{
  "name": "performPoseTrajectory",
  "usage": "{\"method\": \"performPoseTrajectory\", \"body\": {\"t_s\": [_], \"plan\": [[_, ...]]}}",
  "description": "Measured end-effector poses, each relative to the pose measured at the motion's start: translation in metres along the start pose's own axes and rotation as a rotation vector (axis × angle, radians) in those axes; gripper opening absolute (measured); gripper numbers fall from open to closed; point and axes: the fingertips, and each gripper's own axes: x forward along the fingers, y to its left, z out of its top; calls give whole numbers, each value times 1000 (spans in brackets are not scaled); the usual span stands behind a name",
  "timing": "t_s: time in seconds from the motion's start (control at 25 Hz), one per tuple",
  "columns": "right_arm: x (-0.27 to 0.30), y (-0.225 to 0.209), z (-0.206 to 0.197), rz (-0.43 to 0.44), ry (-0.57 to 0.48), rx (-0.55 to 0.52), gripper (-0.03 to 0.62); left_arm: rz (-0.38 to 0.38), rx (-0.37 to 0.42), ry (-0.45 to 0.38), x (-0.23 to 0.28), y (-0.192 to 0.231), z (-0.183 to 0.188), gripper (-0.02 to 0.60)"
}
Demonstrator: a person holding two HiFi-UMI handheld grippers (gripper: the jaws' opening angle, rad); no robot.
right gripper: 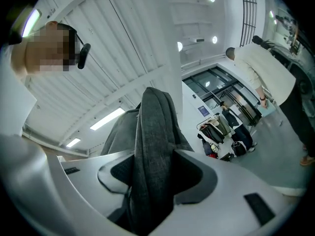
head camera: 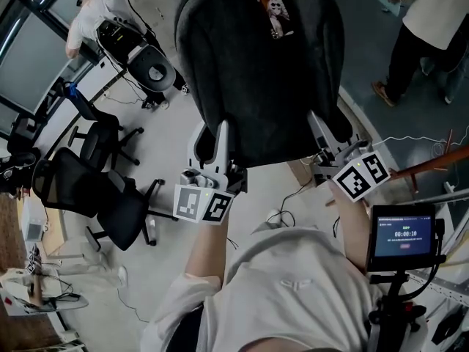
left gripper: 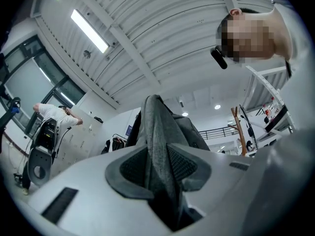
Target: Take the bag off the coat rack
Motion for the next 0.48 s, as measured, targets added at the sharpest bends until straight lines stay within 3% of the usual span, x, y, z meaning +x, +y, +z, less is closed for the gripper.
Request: {"method": "performPoseTrajectory", "body": {"t_s": [0.48], "plan": [[-8, -9, -16, -31, 38, 35, 221, 10, -33, 49, -4, 0, -18, 117]]}}
